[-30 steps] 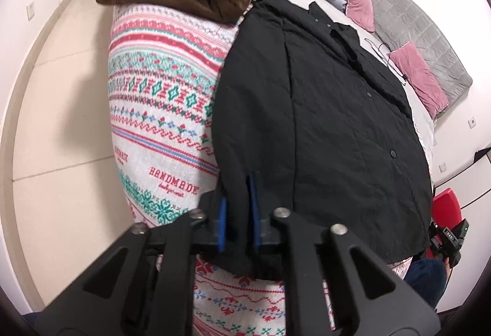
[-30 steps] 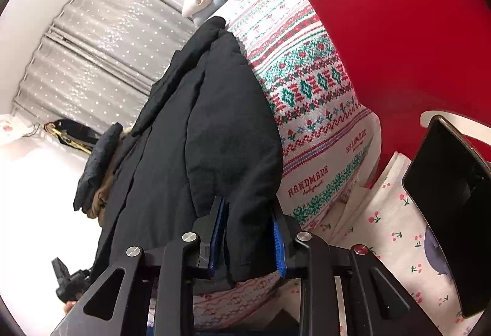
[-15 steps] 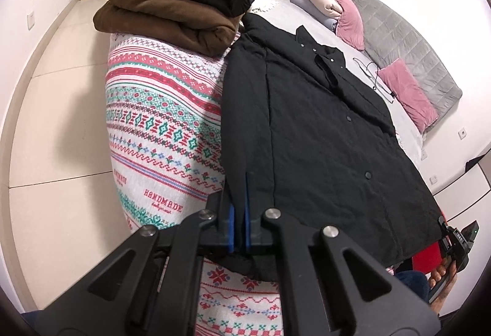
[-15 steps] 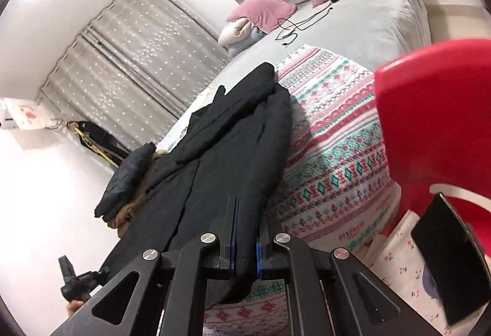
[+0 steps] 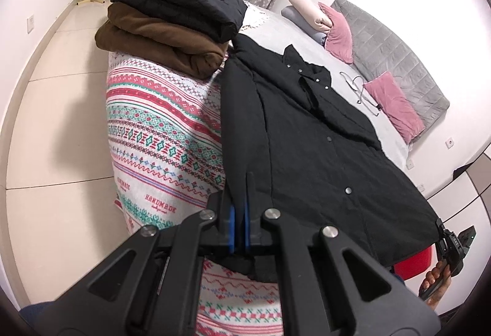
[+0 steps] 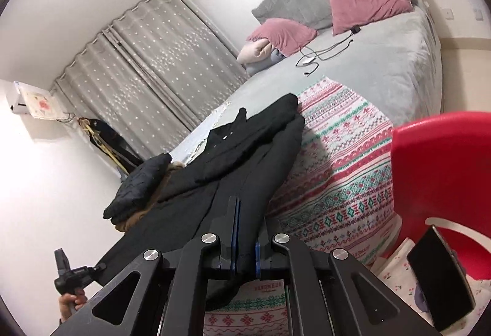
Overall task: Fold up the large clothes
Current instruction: 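Grasp the coat hem with both grippers and lift it toward the collar, then carry the held hem over onto the collar with both grippers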
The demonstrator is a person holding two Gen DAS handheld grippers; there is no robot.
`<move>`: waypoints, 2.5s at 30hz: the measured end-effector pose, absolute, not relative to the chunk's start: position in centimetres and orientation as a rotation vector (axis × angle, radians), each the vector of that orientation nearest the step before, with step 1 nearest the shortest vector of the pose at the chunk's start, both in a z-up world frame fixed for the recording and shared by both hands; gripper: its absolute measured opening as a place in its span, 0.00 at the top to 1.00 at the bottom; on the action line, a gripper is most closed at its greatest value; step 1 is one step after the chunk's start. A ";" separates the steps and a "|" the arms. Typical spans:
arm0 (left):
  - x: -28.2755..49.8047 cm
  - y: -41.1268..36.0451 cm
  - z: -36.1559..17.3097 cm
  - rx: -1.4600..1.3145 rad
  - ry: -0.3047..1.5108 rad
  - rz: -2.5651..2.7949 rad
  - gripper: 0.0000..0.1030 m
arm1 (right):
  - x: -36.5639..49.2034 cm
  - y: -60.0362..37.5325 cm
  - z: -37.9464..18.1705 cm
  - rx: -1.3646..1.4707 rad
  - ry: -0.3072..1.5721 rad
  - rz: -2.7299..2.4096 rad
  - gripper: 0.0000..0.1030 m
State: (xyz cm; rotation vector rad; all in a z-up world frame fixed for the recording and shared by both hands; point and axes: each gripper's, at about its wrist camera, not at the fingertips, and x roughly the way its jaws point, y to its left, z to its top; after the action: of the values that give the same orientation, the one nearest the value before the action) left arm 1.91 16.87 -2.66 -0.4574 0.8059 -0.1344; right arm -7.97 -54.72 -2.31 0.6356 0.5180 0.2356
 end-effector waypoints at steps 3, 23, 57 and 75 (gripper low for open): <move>1.0 17.0 -2.0 -0.463 0.797 -0.132 0.95 | -8.9 -54.9 -1.5 0.641 0.504 0.238 0.93; -8.3 18.2 7.0 -0.541 0.588 -0.202 0.95 | -18.6 -55.0 6.9 0.631 0.305 0.317 0.93; 33.0 12.9 7.6 -0.434 0.762 0.182 0.95 | 18.2 -57.7 6.2 0.982 0.385 0.097 0.93; 46.5 10.1 -4.9 -0.380 1.056 0.268 0.83 | 38.3 -58.7 -10.9 1.015 0.814 -0.160 0.86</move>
State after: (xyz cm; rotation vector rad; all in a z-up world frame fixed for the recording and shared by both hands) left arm 46.50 10.08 -4.90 -0.3804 1.0556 0.2682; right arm 38.25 -58.73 -10.92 1.0147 0.8140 -0.1604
